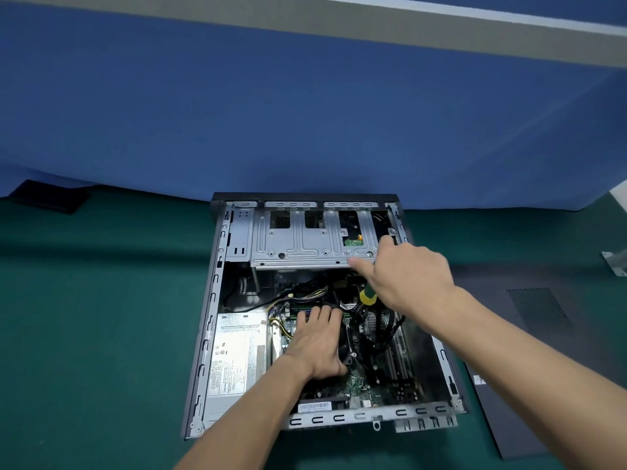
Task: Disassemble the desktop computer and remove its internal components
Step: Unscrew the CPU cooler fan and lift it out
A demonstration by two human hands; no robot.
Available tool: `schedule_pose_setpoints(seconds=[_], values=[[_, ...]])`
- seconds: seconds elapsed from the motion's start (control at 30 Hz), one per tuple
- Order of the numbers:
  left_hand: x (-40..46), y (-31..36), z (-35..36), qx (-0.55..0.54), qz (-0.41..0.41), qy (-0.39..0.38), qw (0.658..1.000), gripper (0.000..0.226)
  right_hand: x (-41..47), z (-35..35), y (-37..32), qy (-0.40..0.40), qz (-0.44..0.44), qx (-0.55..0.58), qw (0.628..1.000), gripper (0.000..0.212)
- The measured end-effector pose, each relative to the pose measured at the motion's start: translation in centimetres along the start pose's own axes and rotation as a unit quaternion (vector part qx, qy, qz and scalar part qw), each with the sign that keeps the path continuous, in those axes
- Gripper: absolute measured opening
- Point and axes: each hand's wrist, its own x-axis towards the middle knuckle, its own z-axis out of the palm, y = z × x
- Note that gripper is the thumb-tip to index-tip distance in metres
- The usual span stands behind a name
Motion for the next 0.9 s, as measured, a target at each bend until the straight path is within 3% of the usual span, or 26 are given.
schedule_pose_setpoints(seconds=[0.13, 0.2, 0.3, 0.43, 0.57, 0.63, 0.7, 0.83, 0.9], values=[[0.1, 0.0, 0.0, 0.0, 0.0, 0.001, 1.0, 0.082, 0.2, 0.2, 0.1, -0.04, -0.062, 0.067, 0.995, 0.017], [0.0, 0.0, 0.0, 0.0, 0.001, -0.001, 1.0, 0.082, 0.1, 0.2, 0.2, -0.061, -0.046, 0.077, 0.994, 0.019], [0.0, 0.0, -0.1, -0.002, 0.001, -0.004, 1.0, 0.083, 0.0, 0.1, 0.7, 0.0, -0.004, 0.017, 1.0, 0.034], [0.1, 0.0, 0.0, -0.002, -0.003, -0.002, 1.0, 0.082, -0.4, 0.4, 0.6, -0.067, -0.096, 0.126, 0.985, 0.016], [0.0, 0.1, 0.0, -0.009, -0.003, -0.007, 1.0, 0.083, -0.6, 0.8, 0.6, 0.032, -0.022, 0.047, 0.998, 0.033], [0.0, 0.1, 0.0, -0.006, -0.004, -0.004, 1.0, 0.082, -0.6, 1.0, 0.7, 0.004, -0.088, 0.127, 0.988, 0.019], [0.0, 0.0, 0.0, -0.003, -0.003, -0.002, 1.0, 0.081, -0.9, 0.9, 0.6, -0.042, -0.139, 0.175, 0.974, 0.019], [0.0, 0.1, 0.0, -0.002, -0.004, -0.003, 1.0, 0.084, -0.4, 1.0, 0.5, 0.043, -0.01, 0.015, 0.999, 0.036], [0.0, 0.1, 0.1, 0.0, -0.004, -0.002, 1.0, 0.085, 0.0, 0.9, 0.8, 0.005, -0.035, 0.077, 0.996, 0.023]])
